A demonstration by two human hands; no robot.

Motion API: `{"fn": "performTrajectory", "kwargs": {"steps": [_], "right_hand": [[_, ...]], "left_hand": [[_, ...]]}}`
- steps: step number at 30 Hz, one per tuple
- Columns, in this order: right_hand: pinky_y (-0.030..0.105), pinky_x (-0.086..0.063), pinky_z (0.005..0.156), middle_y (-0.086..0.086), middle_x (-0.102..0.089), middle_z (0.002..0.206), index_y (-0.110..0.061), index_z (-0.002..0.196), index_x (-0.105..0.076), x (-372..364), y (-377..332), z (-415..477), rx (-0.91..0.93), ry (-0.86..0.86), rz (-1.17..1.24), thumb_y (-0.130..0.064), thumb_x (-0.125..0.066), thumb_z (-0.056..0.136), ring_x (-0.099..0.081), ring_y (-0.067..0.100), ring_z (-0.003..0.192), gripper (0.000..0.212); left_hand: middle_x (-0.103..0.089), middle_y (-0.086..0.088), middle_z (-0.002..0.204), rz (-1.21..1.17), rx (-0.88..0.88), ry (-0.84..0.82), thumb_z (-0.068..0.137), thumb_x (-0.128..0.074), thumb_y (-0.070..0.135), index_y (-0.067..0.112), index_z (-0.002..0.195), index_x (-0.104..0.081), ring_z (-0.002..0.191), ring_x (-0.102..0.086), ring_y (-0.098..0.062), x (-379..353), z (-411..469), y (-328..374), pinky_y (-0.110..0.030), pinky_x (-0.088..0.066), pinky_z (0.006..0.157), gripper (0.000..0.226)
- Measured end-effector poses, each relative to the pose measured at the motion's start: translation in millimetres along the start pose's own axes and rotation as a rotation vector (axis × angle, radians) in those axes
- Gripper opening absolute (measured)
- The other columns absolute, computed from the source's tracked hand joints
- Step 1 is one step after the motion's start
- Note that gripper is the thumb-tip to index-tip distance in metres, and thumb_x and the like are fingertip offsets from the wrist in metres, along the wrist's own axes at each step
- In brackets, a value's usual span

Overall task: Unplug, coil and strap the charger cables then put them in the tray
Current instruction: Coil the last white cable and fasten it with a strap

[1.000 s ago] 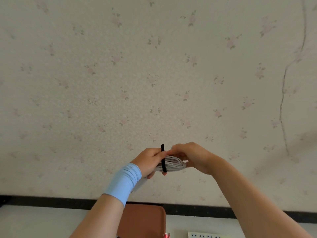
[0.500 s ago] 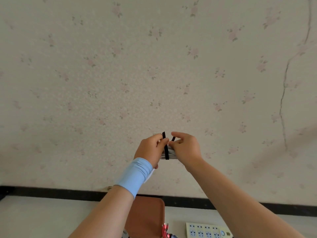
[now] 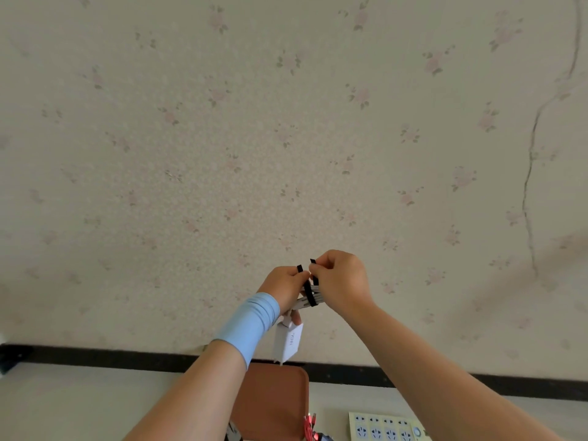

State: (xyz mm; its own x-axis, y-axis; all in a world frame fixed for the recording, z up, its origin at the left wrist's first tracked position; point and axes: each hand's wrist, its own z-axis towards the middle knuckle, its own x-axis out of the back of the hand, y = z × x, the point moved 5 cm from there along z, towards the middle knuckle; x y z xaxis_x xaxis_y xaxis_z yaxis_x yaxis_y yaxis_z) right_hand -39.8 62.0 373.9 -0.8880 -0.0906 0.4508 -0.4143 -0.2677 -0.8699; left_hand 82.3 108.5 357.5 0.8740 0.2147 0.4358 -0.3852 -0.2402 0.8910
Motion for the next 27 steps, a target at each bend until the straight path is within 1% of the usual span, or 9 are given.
{"fn": "performTrajectory", "kwargs": {"steps": [3,7,10,12,15,18,21,23,27], "right_hand": [[0.018,-0.038,0.057,-0.004,-0.062,0.072,-0.015,0.075,-0.067,-4.9,-10.7,-7.4,0.204,-0.033,-0.08,-0.012,-0.064,0.092,-0.054,0.011,0.071,0.018],[0.008,-0.035,0.071,-0.021,-0.054,0.072,-0.015,0.079,-0.071,-8.0,-17.3,-16.2,0.471,-0.037,-0.145,-0.011,-0.072,0.089,-0.048,0.004,0.087,0.011],[0.012,-0.037,0.076,-0.025,-0.052,0.077,-0.018,0.078,-0.073,-10.3,-18.3,-18.9,0.594,-0.046,-0.151,-0.01,-0.077,0.084,-0.049,0.004,0.088,0.011],[0.021,-0.044,0.077,-0.024,-0.048,0.085,-0.018,0.081,-0.074,-15.9,-16.4,-18.9,0.654,-0.097,-0.188,-0.01,-0.079,0.082,-0.049,0.01,0.09,0.009],[0.03,-0.055,0.073,-0.017,-0.051,0.09,-0.016,0.081,-0.074,-18.8,-11.0,-15.2,0.573,-0.231,-0.094,-0.006,-0.077,0.084,-0.055,0.013,0.092,0.011],[0.018,-0.05,0.072,-0.01,-0.056,0.089,-0.019,0.077,-0.071,-17.5,-11.1,-16.8,0.539,-0.322,-0.048,-0.003,-0.075,0.085,-0.058,0.005,0.084,0.019],[0.019,-0.052,0.075,-0.009,-0.058,0.089,-0.023,0.075,-0.07,-15.5,-10.1,-15.2,0.499,-0.376,-0.036,-0.004,-0.075,0.086,-0.06,0.005,0.082,0.022],[0.019,-0.05,0.076,-0.01,-0.059,0.089,-0.024,0.076,-0.071,-13.7,-8.0,-12.7,0.47,-0.398,-0.049,-0.008,-0.074,0.087,-0.06,0.004,0.081,0.02],[0.021,-0.048,0.075,-0.01,-0.062,0.087,-0.026,0.073,-0.072,-11.0,-6.0,-11.7,0.409,-0.383,-0.044,-0.024,-0.074,0.09,-0.06,0.006,0.079,0.018]], "left_hand": [[-0.073,-0.009,0.093,-0.063,0.057,0.004,0.098,-0.045,0.033,0.005,0.097,-0.066,0.038,-0.056,-0.025,2.7,-0.7,-2.9,-0.029,-0.046,0.054,0.035],[-0.069,-0.012,0.078,-0.135,0.199,0.027,0.09,-0.045,0.015,0.007,0.088,-0.069,0.04,-0.053,-0.024,7.7,-2.6,-11.6,-0.031,-0.049,0.057,0.025],[-0.06,-0.014,0.07,-0.215,0.304,0.049,0.09,-0.043,0.011,0.005,0.079,-0.063,0.037,-0.046,-0.021,10.5,-2.3,-19.0,-0.029,-0.046,0.051,0.024],[-0.058,-0.014,0.07,-0.248,0.345,0.049,0.091,-0.046,0.014,0.005,0.075,-0.06,0.038,-0.042,-0.019,11.2,-2.1,-22.7,-0.028,-0.044,0.049,0.023],[-0.06,-0.013,0.073,-0.253,0.347,0.032,0.091,-0.05,0.015,0.007,0.076,-0.061,0.04,-0.043,-0.02,13.3,-3.1,-23.3,-0.028,-0.043,0.047,0.02],[-0.064,-0.016,0.08,-0.223,0.328,0.018,0.09,-0.053,0.015,0.007,0.079,-0.065,0.043,-0.048,-0.022,16.6,-2.6,-21.9,-0.029,-0.046,0.048,0.019],[-0.066,-0.018,0.084,-0.2,0.289,0.037,0.094,-0.052,0.024,0.006,0.09,-0.066,0.047,-0.052,-0.025,19.8,0.3,-21.3,-0.031,-0.05,0.053,0.023],[-0.064,-0.016,0.081,-0.198,0.262,0.072,0.097,-0.05,0.027,0.007,0.086,-0.062,0.047,-0.051,-0.024,22.4,1.3,-21.4,-0.033,-0.052,0.053,0.026],[-0.063,-0.014,0.081,-0.13,0.164,0.151,0.098,-0.048,0.028,0.011,0.078,-0.059,0.065,-0.054,-0.028,25.7,2.6,-19.4,-0.049,-0.056,0.081,0.028]]}}
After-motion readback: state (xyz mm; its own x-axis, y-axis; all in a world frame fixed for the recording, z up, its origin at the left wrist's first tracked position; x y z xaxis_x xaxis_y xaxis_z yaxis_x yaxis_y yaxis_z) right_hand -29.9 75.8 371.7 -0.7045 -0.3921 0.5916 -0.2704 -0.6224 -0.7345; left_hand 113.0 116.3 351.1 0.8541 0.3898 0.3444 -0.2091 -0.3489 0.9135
